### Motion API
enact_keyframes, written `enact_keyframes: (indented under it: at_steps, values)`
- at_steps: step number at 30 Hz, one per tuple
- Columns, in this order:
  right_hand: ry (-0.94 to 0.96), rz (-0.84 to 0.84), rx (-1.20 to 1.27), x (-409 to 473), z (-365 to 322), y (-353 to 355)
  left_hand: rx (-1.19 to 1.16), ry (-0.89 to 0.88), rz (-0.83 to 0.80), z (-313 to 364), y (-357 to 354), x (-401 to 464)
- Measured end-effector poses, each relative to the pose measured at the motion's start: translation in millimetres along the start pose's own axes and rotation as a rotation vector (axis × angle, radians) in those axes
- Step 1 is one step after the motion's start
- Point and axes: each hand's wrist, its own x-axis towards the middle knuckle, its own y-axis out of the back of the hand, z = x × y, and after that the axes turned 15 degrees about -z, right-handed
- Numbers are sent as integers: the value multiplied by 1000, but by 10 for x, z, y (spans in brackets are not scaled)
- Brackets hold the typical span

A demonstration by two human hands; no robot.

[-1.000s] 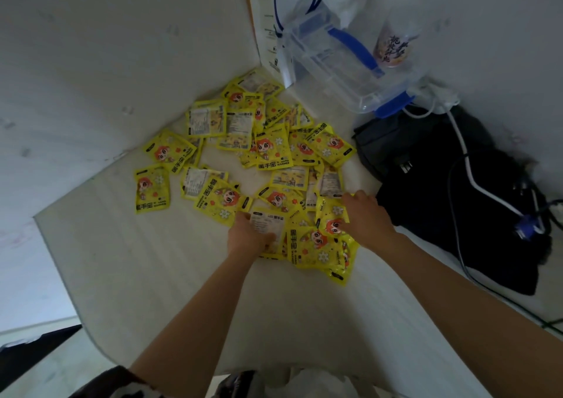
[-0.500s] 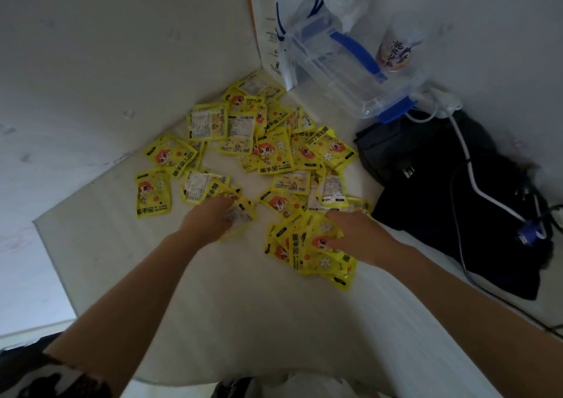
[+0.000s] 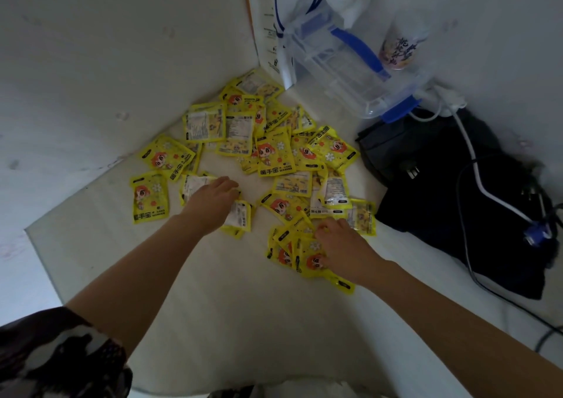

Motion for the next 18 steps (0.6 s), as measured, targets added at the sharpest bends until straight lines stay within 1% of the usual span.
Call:
enact_keyframes:
  at_steps: [2, 7, 9, 12, 18]
  values:
    - [-21, -13, -1, 6, -7, -7, -2, -11, 0, -14, -29, 17]
    - [-34, -36, 9, -5, -10, -51, -12, -38, 82, 2, -28, -33]
    - [-33, -34, 13, -12, -20, -64, -17, -26, 61, 5, -9, -57]
    - [-35, -29, -14, -13, -37, -80, -12, 31, -13, 6, 11, -97]
    - [-46, -82, -58, 30, -94, -57, -44, 65, 18, 24, 11, -205]
